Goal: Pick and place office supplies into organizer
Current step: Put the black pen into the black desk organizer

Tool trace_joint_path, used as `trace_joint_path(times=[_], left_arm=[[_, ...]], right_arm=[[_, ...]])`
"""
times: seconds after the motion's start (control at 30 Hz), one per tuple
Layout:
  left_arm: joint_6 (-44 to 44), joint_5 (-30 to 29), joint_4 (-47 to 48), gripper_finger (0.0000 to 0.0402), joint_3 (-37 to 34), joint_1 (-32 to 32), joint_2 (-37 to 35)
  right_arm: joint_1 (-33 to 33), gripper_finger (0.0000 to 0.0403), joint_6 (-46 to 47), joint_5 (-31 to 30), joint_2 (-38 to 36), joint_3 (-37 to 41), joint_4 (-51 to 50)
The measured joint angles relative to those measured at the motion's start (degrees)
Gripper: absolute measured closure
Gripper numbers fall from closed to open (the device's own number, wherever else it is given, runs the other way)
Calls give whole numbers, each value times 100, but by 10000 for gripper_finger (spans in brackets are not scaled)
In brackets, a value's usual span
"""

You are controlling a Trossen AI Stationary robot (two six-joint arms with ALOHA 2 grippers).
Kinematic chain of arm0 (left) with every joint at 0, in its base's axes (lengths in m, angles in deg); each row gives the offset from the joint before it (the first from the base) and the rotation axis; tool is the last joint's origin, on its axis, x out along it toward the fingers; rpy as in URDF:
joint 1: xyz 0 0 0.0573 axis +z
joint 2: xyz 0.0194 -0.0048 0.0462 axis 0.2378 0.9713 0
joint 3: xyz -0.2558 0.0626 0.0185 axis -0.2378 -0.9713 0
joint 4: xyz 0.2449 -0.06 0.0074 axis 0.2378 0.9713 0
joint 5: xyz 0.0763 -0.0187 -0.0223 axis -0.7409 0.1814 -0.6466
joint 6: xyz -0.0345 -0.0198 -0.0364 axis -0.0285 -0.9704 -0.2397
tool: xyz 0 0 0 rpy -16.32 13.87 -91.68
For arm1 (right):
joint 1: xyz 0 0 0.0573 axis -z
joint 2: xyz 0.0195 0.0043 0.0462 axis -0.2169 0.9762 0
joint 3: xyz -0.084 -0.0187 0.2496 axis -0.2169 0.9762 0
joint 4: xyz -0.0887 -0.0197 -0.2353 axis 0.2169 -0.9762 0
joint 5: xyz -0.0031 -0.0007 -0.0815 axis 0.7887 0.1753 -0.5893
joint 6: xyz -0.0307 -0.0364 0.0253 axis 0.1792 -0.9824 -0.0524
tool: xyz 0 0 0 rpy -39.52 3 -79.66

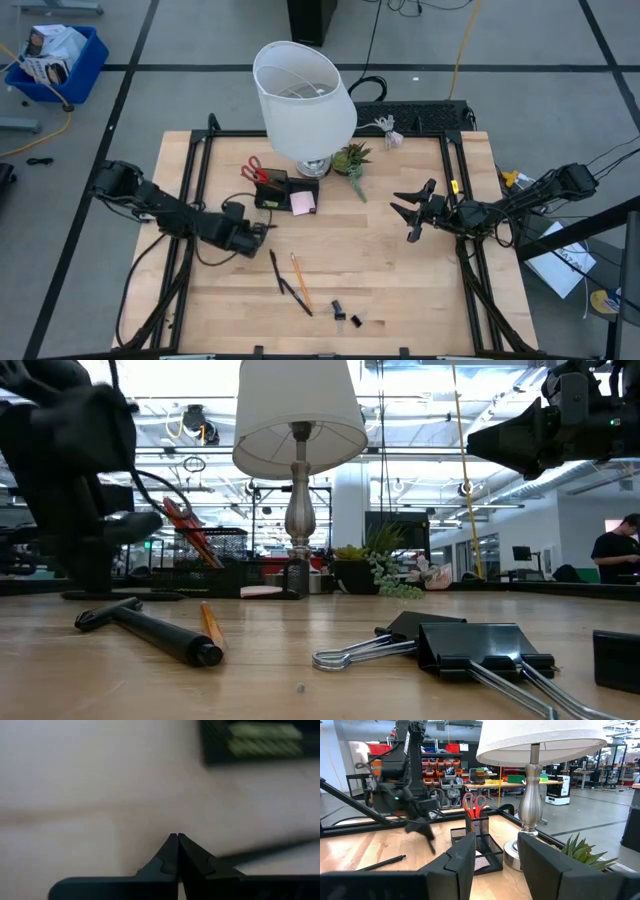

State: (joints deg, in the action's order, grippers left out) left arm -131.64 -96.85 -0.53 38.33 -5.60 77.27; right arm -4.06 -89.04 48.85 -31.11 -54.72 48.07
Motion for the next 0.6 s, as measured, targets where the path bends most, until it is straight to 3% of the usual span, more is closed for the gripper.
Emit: trace_joint_path(times=[0.3, 0.6], left_arm=[[-177, 441, -907, 393, 220, -993, 15], [405, -567, -1211, 338, 220, -1507, 12]], right_arm=[[0, 261, 0, 0, 0, 0, 1], [0, 261, 0, -1, 0, 0, -1]])
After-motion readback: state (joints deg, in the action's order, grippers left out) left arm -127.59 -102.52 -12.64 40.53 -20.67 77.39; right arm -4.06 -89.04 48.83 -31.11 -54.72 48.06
